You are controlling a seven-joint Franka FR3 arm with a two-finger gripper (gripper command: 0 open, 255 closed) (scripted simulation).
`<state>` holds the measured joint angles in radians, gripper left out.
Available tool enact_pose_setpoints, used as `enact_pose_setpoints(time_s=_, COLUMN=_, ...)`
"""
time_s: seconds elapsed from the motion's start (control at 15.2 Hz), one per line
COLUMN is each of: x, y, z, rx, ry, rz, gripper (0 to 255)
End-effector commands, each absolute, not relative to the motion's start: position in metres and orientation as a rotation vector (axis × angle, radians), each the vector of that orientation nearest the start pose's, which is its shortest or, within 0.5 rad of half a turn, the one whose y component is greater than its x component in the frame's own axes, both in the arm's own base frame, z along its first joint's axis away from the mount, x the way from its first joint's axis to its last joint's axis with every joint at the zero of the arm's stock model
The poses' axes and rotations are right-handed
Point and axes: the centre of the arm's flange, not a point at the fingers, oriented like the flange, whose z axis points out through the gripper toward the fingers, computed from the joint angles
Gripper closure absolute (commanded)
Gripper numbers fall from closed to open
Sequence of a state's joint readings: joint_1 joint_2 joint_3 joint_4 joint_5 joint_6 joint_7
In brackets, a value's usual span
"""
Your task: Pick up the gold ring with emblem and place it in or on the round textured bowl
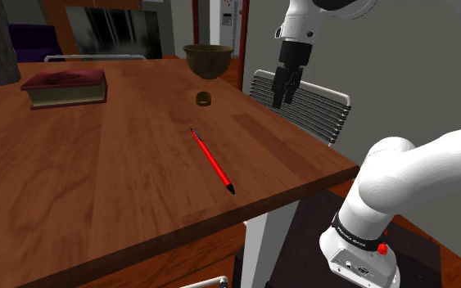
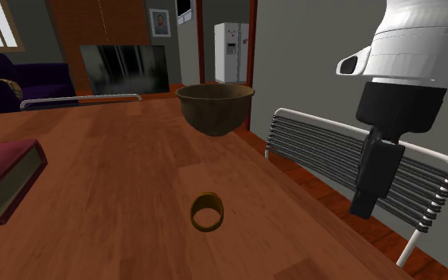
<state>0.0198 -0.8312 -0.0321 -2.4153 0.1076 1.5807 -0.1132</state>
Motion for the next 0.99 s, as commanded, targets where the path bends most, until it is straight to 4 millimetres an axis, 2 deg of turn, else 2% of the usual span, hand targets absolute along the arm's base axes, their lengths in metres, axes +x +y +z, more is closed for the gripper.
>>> enact_pose_setpoints(time_s=0.0, x=0.295, y=0.005, z=0.578, rx=-3.006, ry=-0.166, rz=-0.006, gripper=0)
enact_pose_setpoints(time_s=0.92, x=0.37, y=0.169, z=0.631, rx=-3.107, ry=-0.085, rz=-0.215, gripper=0)
